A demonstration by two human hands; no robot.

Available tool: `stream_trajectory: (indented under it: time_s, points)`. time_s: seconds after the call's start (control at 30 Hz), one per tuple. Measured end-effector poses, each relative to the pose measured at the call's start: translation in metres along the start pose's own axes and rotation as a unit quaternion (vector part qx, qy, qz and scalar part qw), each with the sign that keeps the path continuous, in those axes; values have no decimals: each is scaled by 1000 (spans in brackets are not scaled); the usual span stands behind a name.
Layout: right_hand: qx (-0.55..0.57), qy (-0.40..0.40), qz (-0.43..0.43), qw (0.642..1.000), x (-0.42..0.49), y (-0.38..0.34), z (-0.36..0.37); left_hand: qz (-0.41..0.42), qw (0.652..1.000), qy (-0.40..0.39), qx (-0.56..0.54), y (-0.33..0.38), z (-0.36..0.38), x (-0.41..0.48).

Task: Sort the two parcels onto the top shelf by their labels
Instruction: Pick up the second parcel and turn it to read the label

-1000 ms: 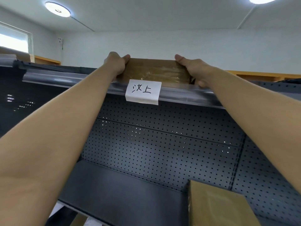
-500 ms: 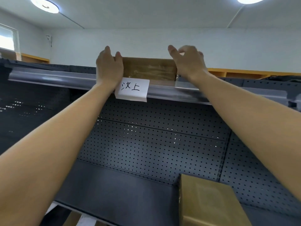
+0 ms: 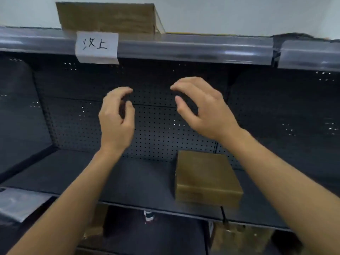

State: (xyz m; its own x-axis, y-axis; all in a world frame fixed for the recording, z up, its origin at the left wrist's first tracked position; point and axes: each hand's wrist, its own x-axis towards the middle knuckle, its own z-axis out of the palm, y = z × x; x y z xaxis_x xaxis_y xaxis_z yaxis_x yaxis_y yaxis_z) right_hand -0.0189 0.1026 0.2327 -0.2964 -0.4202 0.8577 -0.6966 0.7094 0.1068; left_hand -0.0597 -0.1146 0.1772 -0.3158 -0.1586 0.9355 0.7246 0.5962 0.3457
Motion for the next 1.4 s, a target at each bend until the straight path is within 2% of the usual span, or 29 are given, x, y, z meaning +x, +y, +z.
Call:
stream_trajectory:
  time_s: [0.17,0.37,0.47,0.57,0.63,0.7,0.77,0.9,1.03,1.2,1.4]
  points:
    - [-3,-116,69,991,-88,22,19,-112,987,-115,-23,6,35,-71]
    - [-1,-246,238,940,-185,49,30,-217,948,-231,-36,7,78,-136]
    - [-20,-298,300,906,-227,64,33,-264,909,-321,-26,-7,105,-172]
    - [-49,-348,356,866,-261,79,37,-306,849,-431,-6,-22,128,-206]
    - [-57,-356,406,840,-279,88,40,-334,816,-471,8,-27,141,-221]
    - [-52,-353,469,808,-293,97,45,-363,804,-471,5,-29,150,-228]
    - [-11,-341,539,770,-302,104,49,-401,804,-438,-16,-29,158,-229]
    - [170,-222,633,721,-304,109,56,-456,805,-371,-76,-24,166,-226]
    - [224,-108,692,678,-304,111,68,-500,798,-329,-74,-24,168,-226]
    - [274,-46,706,652,-304,114,68,-515,797,-306,-86,-21,167,-225]
    - [284,-37,694,660,-304,102,55,-524,788,-287,-148,-11,157,-226]
